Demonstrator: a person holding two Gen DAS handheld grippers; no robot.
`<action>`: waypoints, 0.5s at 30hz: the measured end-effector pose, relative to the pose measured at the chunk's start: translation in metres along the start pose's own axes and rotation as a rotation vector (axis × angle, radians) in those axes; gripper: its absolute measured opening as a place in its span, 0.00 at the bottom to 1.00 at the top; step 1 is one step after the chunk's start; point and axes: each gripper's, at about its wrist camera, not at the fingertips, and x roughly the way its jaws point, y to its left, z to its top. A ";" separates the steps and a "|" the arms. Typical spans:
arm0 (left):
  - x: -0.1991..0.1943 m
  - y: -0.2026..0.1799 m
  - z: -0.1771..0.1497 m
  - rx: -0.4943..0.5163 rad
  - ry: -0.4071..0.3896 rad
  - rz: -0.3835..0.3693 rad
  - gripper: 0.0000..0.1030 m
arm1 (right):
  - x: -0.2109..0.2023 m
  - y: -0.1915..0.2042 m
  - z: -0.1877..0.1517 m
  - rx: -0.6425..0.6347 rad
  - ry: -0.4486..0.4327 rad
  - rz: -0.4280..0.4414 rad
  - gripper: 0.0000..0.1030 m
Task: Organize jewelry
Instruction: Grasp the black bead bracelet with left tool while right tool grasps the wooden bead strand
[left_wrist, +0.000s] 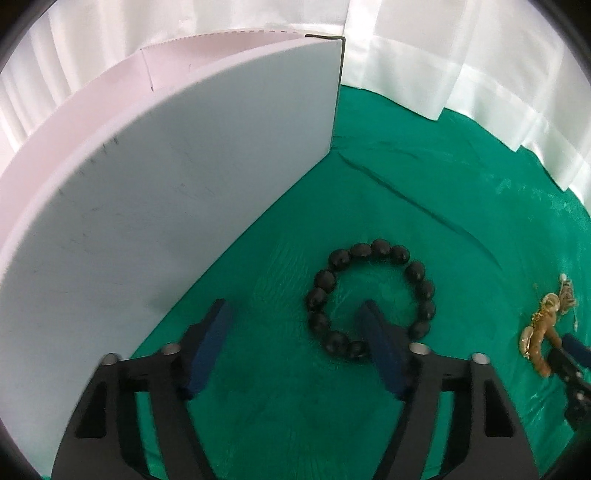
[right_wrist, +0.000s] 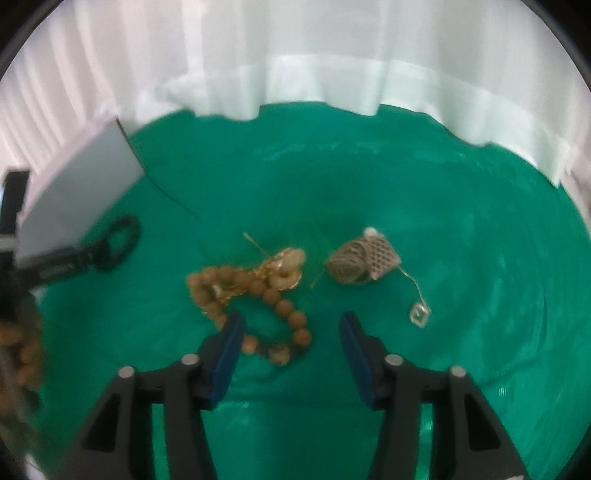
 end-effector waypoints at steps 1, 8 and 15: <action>-0.002 -0.001 -0.001 0.005 -0.012 0.004 0.41 | 0.002 0.001 -0.001 -0.007 -0.002 -0.014 0.30; -0.016 -0.003 -0.017 0.099 -0.003 -0.037 0.10 | -0.019 0.005 -0.029 -0.080 0.015 0.029 0.12; -0.060 0.009 -0.081 0.146 0.051 -0.105 0.10 | -0.054 -0.002 -0.074 -0.084 0.044 0.102 0.12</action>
